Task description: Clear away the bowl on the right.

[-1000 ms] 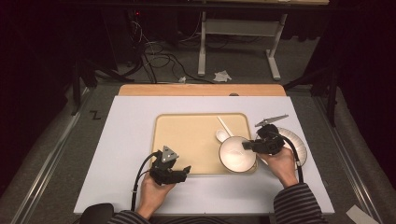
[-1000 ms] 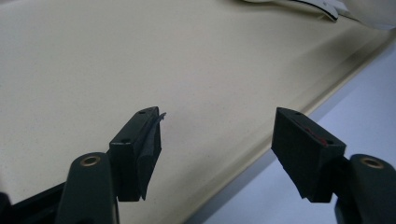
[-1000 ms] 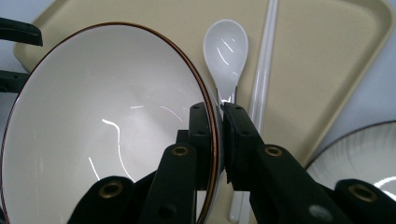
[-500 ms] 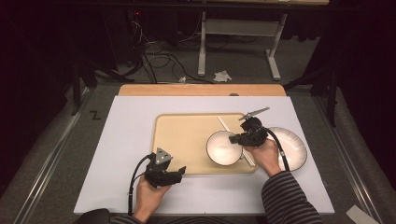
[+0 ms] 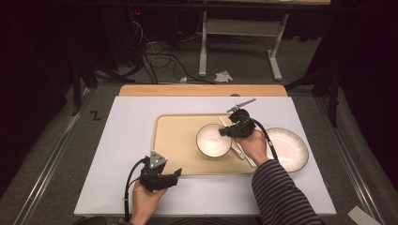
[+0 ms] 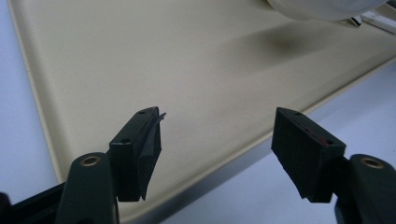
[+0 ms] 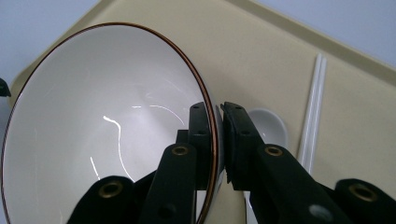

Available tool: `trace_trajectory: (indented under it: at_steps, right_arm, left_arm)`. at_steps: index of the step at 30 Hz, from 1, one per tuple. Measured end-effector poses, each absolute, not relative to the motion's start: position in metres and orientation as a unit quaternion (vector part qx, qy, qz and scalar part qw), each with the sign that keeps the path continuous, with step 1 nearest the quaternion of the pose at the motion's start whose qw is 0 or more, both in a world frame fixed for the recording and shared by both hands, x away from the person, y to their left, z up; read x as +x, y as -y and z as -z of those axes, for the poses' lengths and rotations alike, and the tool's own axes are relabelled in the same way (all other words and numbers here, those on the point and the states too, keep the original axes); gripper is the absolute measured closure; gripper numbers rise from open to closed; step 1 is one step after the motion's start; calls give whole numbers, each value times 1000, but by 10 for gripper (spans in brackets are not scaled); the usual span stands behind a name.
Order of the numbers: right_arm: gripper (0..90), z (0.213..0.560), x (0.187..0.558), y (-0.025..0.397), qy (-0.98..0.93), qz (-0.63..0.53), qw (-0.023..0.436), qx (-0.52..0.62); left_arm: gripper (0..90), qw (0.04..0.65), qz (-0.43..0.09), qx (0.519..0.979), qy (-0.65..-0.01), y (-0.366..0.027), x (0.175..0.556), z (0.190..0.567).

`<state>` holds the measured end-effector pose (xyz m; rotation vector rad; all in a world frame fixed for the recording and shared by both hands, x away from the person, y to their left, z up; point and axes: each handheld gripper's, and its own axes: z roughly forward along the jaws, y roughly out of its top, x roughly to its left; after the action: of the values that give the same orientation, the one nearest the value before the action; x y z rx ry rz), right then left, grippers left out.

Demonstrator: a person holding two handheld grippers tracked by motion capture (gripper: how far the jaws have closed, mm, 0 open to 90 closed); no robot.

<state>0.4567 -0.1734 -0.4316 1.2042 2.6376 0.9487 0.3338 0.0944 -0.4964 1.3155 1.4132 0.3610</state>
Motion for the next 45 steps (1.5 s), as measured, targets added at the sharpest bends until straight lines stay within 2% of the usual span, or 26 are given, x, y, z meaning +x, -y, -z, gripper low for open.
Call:
trace_trajectory:
  at_steps: [19, 45]
  right_arm:
    - [842, 427, 496, 128, -869, -313, 47, 380]
    - [838, 450, 544, 107, -853, -303, 41, 423]
  left_arm:
    - [332, 555, -167, 533, -617, -109, 324, 495]
    - [332, 550, -176, 516, -632, -117, 315, 496]
